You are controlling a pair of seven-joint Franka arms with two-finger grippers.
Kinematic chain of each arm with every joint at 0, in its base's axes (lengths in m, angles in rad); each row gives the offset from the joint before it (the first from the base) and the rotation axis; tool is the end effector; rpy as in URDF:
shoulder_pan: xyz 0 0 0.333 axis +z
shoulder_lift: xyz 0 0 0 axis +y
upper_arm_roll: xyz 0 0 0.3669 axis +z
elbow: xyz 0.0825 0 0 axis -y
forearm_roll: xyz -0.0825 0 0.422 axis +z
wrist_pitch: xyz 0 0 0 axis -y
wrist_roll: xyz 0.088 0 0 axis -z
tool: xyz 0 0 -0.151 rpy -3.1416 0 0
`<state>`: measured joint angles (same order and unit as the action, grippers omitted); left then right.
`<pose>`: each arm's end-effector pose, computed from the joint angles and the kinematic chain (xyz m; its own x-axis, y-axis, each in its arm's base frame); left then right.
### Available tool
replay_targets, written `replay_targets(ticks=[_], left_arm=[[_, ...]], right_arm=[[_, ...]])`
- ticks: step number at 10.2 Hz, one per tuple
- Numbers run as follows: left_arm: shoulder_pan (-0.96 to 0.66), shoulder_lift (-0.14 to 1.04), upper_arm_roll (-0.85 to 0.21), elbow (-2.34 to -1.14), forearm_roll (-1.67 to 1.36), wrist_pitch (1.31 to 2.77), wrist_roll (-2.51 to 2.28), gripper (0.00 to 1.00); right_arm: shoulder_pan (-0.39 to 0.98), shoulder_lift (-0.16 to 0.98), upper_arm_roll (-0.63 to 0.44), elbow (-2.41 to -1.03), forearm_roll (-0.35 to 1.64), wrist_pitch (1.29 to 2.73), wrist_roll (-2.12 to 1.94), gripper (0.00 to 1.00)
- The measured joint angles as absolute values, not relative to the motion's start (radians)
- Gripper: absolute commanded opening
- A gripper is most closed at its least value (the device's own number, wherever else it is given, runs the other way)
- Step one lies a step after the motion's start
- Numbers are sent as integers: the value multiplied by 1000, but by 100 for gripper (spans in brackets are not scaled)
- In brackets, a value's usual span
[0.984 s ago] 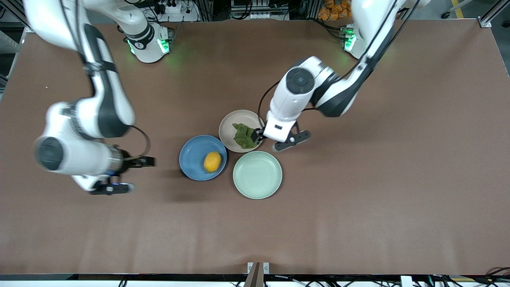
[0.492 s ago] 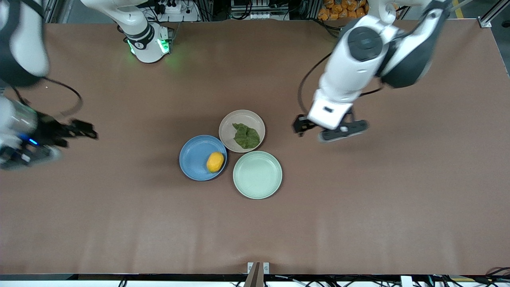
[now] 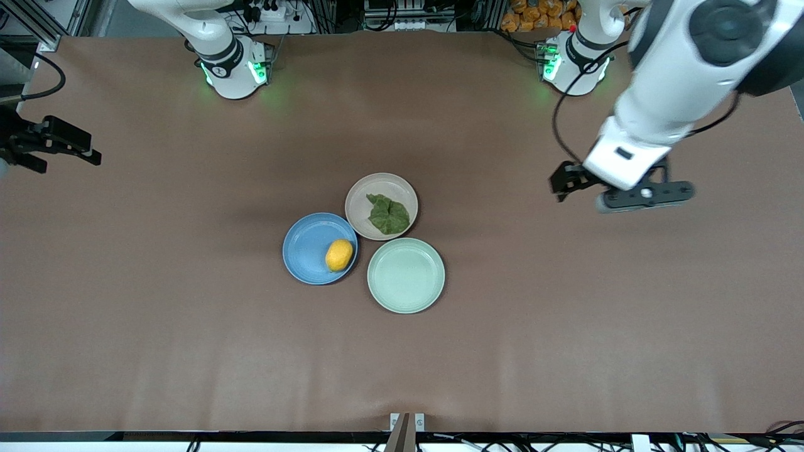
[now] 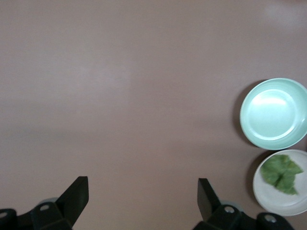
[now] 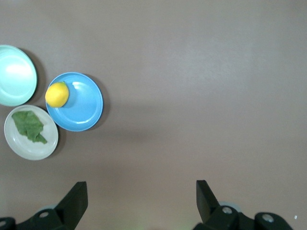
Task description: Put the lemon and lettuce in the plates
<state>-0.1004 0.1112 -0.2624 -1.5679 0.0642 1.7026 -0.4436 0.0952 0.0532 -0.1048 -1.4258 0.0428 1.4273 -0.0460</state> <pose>0.6060 -0.2119 0.5783 0.9964 0.0746 0.0396 0.0755 -0.9969 -0.0200 0.5946 0.0031 0.6608 0.9979 0.0423 -0.0495 0.0404 -0.9984 -0.0394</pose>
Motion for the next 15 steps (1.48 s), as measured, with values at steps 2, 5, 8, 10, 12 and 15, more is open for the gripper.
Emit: replay_targets(ticks=[2, 5, 8, 10, 12, 15], left_arm=[[-73, 101, -240, -1533, 59, 1641, -389, 100], [-60, 78, -175, -1521, 46, 1595, -291, 100], [-54, 59, -122, -1520, 17, 1554, -251, 100], [-55, 46, -117, -1520, 17, 1535, -251, 100], [-59, 42, -101, -1520, 17, 1528, -250, 100], [-83, 42, -67, -1520, 17, 1518, -236, 100]], right_arm=[[78, 41, 8, -1428, -72, 1428, 40, 100], [7, 37, 29, -1439, -82, 1442, -6, 100], [-25, 37, 29, -1448, -82, 1443, -12, 100], [-36, 37, 29, -1459, -82, 1447, -12, 100], [-38, 38, 29, -1461, -82, 1449, -12, 100], [-38, 38, 30, -1461, -77, 1450, -12, 100]])
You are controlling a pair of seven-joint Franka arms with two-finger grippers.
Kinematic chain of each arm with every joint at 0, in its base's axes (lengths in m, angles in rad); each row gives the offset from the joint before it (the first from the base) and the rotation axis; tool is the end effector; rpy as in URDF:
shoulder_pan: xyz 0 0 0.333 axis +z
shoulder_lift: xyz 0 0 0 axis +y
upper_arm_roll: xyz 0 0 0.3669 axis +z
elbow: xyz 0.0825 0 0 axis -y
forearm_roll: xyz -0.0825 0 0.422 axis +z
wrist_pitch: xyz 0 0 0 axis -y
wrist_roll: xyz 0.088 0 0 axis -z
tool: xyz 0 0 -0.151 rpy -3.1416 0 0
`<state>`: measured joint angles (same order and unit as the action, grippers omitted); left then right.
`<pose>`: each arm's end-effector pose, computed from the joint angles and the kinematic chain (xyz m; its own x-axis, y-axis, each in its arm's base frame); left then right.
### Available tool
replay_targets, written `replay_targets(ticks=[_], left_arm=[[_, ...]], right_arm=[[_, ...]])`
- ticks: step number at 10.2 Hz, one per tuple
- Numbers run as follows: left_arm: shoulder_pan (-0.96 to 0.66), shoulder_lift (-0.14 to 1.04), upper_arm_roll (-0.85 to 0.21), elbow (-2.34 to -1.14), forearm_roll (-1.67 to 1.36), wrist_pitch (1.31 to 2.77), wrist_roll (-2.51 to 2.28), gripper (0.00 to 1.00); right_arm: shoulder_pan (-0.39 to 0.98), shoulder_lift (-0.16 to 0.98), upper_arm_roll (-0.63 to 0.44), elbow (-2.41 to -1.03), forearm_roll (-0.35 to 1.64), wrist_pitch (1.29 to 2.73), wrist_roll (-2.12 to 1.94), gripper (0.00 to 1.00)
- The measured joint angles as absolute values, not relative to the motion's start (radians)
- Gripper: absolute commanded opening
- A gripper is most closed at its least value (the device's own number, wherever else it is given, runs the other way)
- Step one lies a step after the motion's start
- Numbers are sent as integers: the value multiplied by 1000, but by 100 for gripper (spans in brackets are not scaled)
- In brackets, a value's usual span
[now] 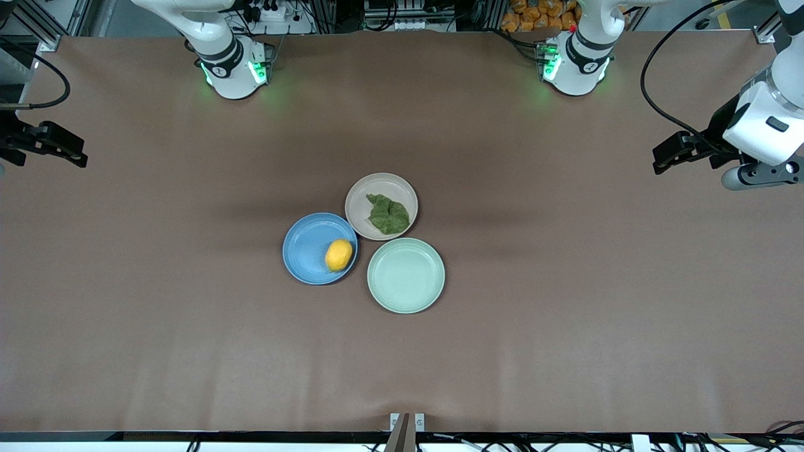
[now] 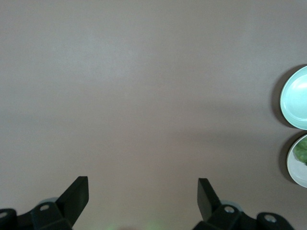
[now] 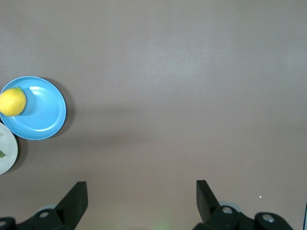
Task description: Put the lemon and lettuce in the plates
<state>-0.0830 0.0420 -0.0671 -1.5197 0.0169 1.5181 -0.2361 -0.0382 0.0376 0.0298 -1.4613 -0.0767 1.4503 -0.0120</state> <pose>0.5941 -0.0863 0.6278 0.9955 0.0868 -0.0390 0.0859 -0.9960 -0.0239 0.5916 -0.0176 0.6545 0.9988 -0.0056 -0.0491 -0.0019 -0.9972 0.0747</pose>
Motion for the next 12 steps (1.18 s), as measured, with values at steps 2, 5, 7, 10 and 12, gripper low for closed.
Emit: replay_targets(ticks=[2, 5, 7, 10, 12], left_arm=[[-85, 37, -67, -1520, 17, 1517, -236, 100], [-85, 20, -62, -1519, 17, 1502, -236, 100], [-84, 9, -58, -1519, 17, 1489, -236, 100], [-84, 5, -56, -1519, 17, 1474, -236, 100], [-84, 5, -54, -1519, 17, 1468, -236, 100]], right_arm=[[-43, 38, 30, -1461, -76, 1457, -12, 100], [-50, 38, 29, -1470, -71, 1458, -12, 100], [-64, 38, 29, -1481, -46, 1458, -12, 100], [-73, 38, 30, -1494, -19, 1481, -14, 100], [-73, 38, 30, -1501, -17, 1483, -29, 100]])
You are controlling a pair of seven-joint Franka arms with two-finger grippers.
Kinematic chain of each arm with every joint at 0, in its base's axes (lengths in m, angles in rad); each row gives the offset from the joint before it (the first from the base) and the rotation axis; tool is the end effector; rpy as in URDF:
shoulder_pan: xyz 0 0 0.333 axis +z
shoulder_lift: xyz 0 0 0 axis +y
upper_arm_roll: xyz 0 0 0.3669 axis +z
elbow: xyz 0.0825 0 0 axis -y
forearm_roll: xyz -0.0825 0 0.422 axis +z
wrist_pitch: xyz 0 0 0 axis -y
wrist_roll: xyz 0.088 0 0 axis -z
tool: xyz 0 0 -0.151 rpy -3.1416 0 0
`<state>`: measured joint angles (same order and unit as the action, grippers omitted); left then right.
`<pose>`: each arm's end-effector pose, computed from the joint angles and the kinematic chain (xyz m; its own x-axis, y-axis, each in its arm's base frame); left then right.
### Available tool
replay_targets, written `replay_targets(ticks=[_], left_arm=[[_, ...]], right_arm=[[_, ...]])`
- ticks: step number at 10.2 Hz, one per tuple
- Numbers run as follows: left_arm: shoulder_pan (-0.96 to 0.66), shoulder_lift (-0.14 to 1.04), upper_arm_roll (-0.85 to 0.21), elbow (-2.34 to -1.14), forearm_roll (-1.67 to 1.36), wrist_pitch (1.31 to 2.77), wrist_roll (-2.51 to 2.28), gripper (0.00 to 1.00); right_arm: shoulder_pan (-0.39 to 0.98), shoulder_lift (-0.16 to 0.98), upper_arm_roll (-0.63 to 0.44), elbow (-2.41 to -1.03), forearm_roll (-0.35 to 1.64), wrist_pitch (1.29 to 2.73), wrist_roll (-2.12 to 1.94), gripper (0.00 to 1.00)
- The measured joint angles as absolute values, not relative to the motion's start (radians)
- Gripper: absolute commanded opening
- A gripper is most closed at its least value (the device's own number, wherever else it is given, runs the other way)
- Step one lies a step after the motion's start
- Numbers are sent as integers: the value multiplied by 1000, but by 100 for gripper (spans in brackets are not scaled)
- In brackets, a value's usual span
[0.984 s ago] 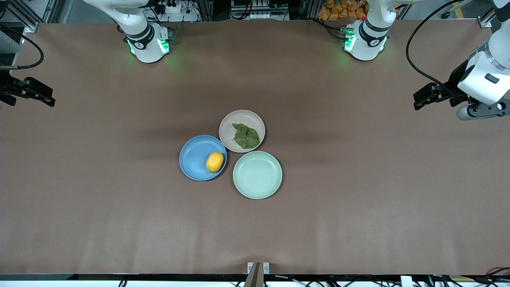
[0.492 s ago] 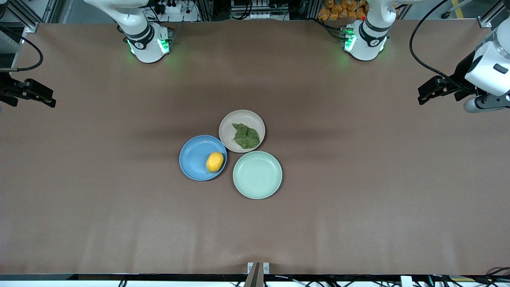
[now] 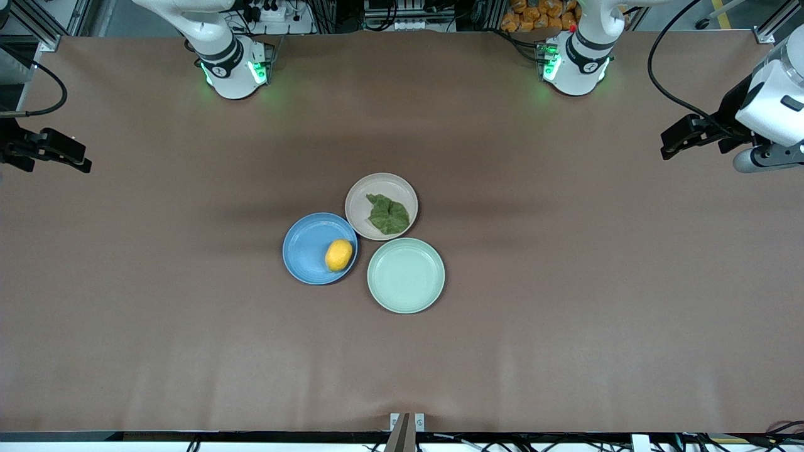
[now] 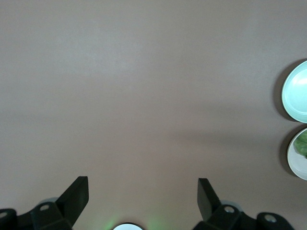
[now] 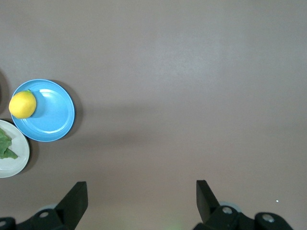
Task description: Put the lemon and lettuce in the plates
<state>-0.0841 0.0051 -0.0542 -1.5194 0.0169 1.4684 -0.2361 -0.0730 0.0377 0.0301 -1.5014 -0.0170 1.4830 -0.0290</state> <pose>0.5763 -0.0774 0.6457 0.9937 0.0995 -0.0506 0.0981 -0.9947 -0.0292 0.5942 -0.0286 0.6367 0.9983 -0.0153 -0.0565 -0.0145 -0.9998 0.0142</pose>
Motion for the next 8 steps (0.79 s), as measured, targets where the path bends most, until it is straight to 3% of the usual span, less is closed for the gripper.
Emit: replay_targets(ticks=[8], left_arm=[[-78, 7, -49, -1520, 17, 1467, -236, 100]], right_arm=[[-79, 38, 30, -1507, -17, 1482, -57, 100]])
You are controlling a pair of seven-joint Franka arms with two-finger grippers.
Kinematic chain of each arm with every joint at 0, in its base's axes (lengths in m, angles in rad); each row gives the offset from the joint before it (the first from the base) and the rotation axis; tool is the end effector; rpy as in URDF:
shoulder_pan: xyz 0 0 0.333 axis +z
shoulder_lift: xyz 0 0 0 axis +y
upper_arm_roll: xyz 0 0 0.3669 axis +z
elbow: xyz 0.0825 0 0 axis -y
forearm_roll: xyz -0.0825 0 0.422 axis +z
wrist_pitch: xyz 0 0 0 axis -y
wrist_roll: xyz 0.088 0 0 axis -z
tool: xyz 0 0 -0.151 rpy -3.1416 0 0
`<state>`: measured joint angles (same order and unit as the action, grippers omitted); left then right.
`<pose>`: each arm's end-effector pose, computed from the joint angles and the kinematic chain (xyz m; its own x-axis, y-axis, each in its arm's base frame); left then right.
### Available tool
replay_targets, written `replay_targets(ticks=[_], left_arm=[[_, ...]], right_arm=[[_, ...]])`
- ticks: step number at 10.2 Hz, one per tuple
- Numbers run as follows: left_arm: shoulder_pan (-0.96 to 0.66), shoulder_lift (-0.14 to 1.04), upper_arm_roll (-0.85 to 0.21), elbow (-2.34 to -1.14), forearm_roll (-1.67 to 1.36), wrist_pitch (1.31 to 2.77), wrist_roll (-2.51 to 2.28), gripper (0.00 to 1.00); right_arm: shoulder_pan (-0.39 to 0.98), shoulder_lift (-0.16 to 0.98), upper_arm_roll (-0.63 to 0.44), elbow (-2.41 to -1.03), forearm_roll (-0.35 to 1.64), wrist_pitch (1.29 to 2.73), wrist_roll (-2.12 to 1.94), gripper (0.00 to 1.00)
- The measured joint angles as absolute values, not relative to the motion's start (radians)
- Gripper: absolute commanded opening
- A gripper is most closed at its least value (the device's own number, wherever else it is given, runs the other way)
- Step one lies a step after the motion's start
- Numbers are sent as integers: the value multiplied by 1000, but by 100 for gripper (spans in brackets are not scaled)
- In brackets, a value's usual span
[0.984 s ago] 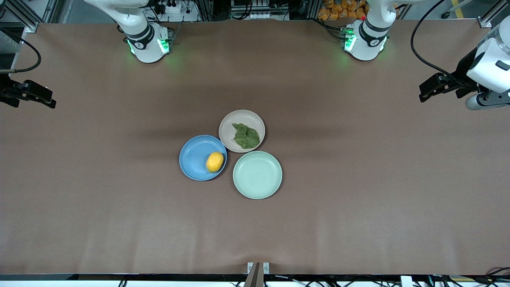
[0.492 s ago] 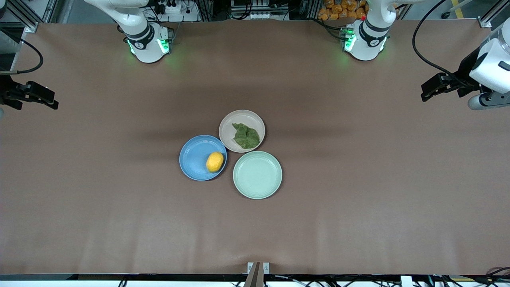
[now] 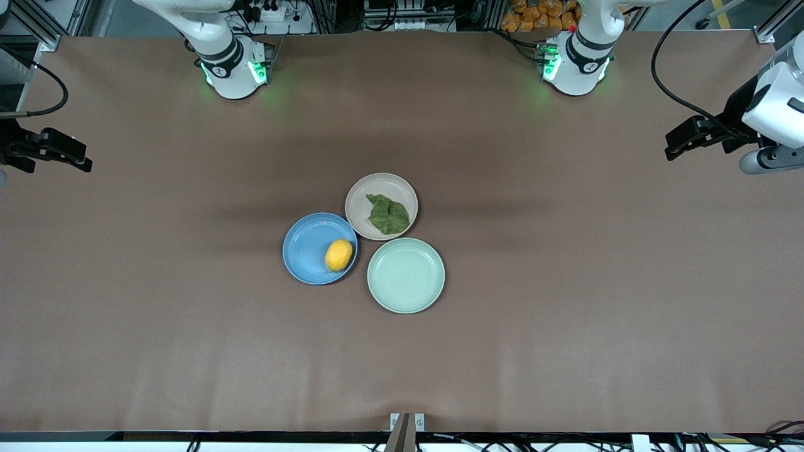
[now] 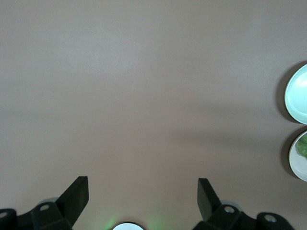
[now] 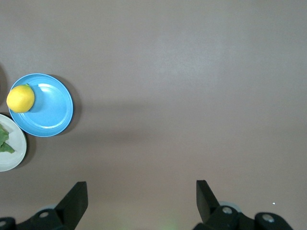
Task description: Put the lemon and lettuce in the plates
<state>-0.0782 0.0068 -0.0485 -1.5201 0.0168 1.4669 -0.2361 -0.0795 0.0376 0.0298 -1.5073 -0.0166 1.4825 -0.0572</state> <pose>0.5774 -0.0708 0.6443 0.9923 0.1111 -0.0544 0.1095 -0.9935 -0.0300 0.5935 -0.0325 0.6338 0.9980 0.0062 -0.0631 0.0069 -0.9999 0.0119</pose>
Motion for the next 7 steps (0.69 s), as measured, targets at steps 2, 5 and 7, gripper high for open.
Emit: replay_targets(ticks=[2, 5, 7], left_arm=[[-78, 7, -49, -1520, 17, 1467, -236, 100], [-78, 11, -49, -1520, 17, 1467, -236, 100], [-78, 11, -49, -1520, 17, 1467, -236, 100]], right_arm=[[-80, 37, 30, -1504, -17, 1491, -57, 100], [-83, 36, 30, -1500, -16, 1503, -57, 100], [-86, 37, 29, -1494, -16, 1535, -57, 100]])
